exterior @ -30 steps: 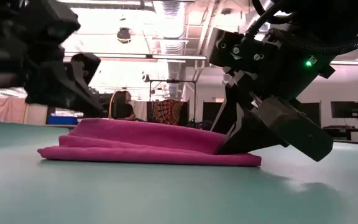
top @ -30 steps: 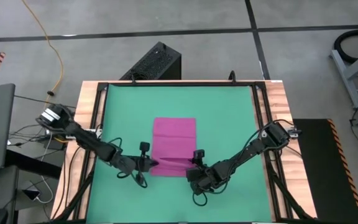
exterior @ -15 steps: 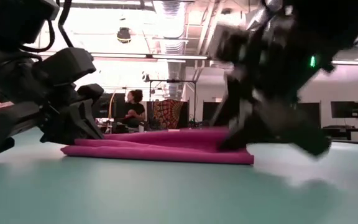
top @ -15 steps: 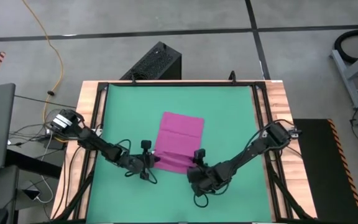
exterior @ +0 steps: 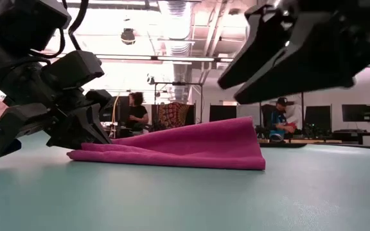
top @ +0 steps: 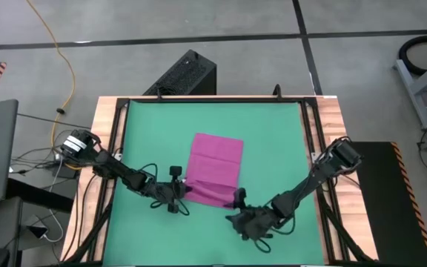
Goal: Roll towel
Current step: Roll the pink towel
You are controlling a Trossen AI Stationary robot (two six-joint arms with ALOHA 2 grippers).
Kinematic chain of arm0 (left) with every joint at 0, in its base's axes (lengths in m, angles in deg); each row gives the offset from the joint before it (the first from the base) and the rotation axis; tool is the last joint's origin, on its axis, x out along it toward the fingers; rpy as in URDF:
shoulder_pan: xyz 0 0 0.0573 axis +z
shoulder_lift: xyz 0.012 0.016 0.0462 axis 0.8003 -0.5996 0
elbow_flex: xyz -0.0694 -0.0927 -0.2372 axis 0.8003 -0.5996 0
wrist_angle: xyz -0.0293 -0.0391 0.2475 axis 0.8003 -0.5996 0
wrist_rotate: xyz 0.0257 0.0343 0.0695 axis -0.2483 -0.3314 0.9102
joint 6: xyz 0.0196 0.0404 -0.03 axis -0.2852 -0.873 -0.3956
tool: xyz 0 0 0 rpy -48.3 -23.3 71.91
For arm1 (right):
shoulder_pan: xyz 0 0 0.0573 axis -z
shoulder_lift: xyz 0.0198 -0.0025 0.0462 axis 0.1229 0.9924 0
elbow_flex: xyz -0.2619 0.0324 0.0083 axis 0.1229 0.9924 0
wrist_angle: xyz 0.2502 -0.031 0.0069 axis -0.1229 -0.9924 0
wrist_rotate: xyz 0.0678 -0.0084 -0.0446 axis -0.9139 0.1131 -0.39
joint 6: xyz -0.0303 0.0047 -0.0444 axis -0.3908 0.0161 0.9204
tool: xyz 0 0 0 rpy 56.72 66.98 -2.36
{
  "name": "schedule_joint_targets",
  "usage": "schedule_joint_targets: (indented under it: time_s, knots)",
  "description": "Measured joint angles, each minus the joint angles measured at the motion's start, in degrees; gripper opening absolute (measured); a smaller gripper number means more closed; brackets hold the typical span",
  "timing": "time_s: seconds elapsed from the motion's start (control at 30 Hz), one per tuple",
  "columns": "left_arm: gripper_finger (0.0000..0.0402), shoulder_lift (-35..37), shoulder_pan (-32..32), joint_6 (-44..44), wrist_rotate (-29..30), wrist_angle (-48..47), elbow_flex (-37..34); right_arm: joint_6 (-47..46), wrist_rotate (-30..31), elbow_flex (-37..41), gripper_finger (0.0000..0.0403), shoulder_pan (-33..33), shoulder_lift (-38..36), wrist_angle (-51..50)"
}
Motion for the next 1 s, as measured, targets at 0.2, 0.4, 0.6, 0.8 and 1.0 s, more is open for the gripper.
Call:
schedule_joint_targets:
  time_s: [0.2, 0.4, 0.6, 0.8, 1.0]
  knots:
    - [0.0000, 0.0, 1.0, 0.1, -1.3, -0.1, 0.0, 2.1, -4.4, 1.8, 0.0234, 1.6, -0.2, 4.9]
    - [0.0000, 0.0, 1.4, 0.2, -2.1, -0.1, 0.0, -0.3, -8.7, 4.2, 0.0234, 3.1, -0.2, 5.6]
    - [0.0000, 0.0, 1.4, 1.1, -3.2, -0.3, 0.0, -3.9, -9.0, 8.6, 0.0234, 5.5, -0.2, 6.8]
    - [0.0000, 0.0, 1.4, 1.2, -3.6, -0.4, 0.0, -5.4, -9.1, 12.3, 0.0234, 7.3, -0.2, 10.6]
    - [0.0000, 0.0, 1.4, 1.5, -4.2, 0.1, 0.0, -6.0, -13.2, 12.4, 0.0234, 7.9, 1.8, 11.4]
